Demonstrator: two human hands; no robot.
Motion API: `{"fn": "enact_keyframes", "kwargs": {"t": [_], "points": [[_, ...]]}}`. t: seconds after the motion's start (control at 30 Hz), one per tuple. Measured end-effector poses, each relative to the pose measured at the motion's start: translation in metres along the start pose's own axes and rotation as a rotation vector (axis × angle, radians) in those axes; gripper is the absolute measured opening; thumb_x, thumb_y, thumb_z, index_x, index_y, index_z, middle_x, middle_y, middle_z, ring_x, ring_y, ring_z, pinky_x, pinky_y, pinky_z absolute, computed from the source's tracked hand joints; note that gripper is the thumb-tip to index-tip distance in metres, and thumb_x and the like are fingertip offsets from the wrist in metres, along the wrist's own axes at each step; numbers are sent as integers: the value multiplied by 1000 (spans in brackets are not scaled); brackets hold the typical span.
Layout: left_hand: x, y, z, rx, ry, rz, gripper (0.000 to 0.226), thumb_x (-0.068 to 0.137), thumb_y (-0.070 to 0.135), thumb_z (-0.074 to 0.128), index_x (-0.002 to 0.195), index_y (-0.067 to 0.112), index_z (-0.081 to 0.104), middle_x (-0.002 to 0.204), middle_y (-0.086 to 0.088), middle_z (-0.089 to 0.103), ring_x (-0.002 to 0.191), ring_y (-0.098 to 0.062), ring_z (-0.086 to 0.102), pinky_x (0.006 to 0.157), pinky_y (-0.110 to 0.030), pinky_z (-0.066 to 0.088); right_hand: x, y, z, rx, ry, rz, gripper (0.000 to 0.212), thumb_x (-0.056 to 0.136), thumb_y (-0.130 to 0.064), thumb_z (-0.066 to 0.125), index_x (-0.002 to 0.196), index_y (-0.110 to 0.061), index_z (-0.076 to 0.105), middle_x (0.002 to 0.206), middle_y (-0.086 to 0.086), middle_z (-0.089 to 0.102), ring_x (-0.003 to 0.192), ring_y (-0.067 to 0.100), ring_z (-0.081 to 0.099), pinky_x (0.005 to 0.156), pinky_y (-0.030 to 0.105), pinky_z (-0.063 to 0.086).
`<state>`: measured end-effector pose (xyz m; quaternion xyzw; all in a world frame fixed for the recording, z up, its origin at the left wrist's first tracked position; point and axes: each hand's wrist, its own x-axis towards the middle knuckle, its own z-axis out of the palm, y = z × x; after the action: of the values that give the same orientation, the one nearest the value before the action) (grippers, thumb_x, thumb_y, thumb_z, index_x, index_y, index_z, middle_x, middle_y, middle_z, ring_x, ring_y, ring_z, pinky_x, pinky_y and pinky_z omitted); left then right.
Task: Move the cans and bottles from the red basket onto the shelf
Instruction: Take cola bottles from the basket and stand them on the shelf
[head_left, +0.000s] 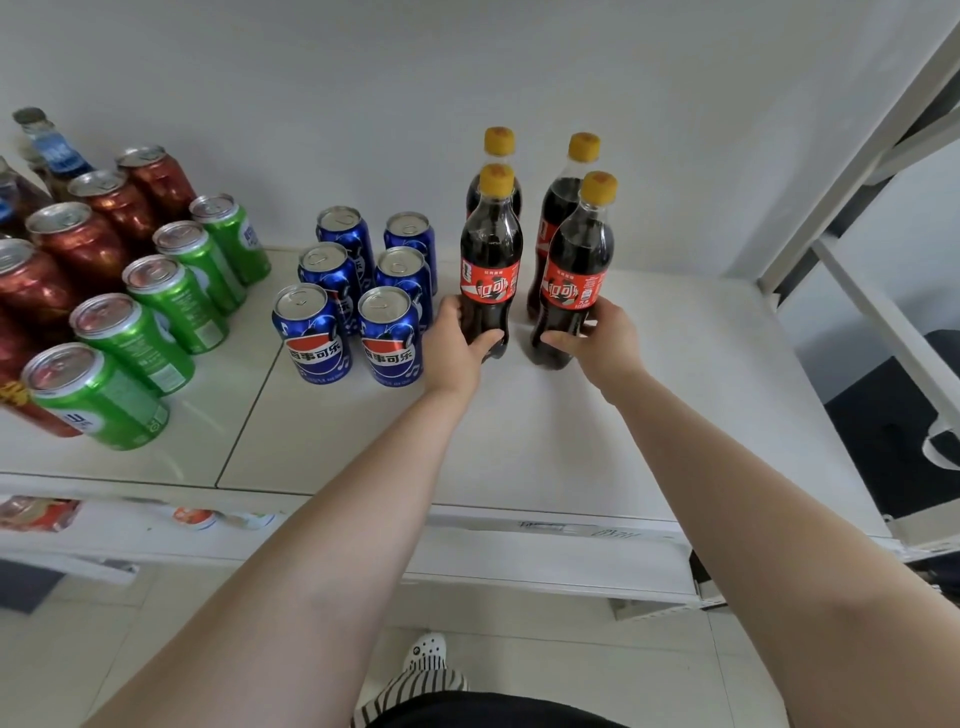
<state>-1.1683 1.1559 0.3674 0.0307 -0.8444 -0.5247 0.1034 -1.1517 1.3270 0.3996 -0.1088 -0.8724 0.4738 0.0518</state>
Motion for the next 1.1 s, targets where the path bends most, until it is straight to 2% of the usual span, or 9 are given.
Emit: {"fn": "enact_keyframes", "kwargs": {"t": [0.23, 0.43, 0.57, 0.7, 0.83, 0.97, 1.03, 1.1], "points": [[2, 0, 1, 19, -16, -11, 54, 77, 20, 76, 123, 13, 50, 125, -7, 64, 119, -24, 59, 97, -33, 43, -1, -3, 0, -3, -11, 8, 58, 74, -18, 80, 125, -9, 55, 121, 7, 64, 107, 26, 62, 92, 40, 52], [1, 0, 1, 39, -7, -5, 54, 79, 19, 74, 125, 11, 48, 127, -9, 63, 120, -26, 57, 98, -35, 43, -1, -2, 2, 8, 3, 15, 57, 73, -18, 80, 124, -10, 56, 120, 7, 65, 107, 26, 62, 91, 40, 52], [-3, 4, 3, 122, 9, 4, 58, 81, 22, 72, 131, 11, 44, 132, -9, 58, 123, -28, 55, 101, -40, 43, -1, -3, 2, 0, -2, 25, 60, 74, -20, 80, 127, -11, 54, 123, 6, 64, 111, 26, 60, 96, 42, 50], [-15, 1, 2, 122, -14, -4, 68, 80, 23, 73, 137, 11, 39, 135, -9, 56, 126, -27, 53, 104, -41, 44, -10, 1, 4, -5, -17, 62, 72, 78, -28, 77, 138, -11, 42, 135, 6, 55, 122, 25, 53, 98, 36, 46], [-35, 1, -1, 123, -33, -28, 70, 84, 23, 69, 143, 9, 33, 142, -11, 49, 131, -25, 46, 105, -35, 38, -31, 12, 6, -2, 1, 117, 83, 81, -33, 74, 147, -11, 29, 144, 10, 45, 128, 26, 47, 100, 36, 43], [-63, -2, -13, 144, -52, -59, 74, 89, 24, 64, 149, 9, 23, 154, -11, 31, 142, -23, 30, 114, -32, 25, -62, 20, 11, 86, 68, 147, 72, 83, -33, 71, 143, -12, 36, 140, 9, 49, 124, 24, 50, 92, 29, 43], [-78, -7, -25, 146, -63, -66, 68, 88, 23, 64, 145, 8, 32, 150, -12, 39, 137, -25, 38, 113, -35, 31, -79, 21, 17, 110, 70, 140, 63, 84, -31, 70, 138, -13, 43, 135, 7, 53, 122, 23, 52, 98, 33, 44], [-96, -13, -42, 151, -66, -65, 57, 87, 20, 65, 138, 8, 43, 140, -12, 49, 128, -25, 49, 105, -31, 38, -95, 19, 25, 99, 48, 104, 57, 83, -29, 70, 133, -14, 48, 130, 6, 57, 120, 21, 54, 101, 36, 44]]}}
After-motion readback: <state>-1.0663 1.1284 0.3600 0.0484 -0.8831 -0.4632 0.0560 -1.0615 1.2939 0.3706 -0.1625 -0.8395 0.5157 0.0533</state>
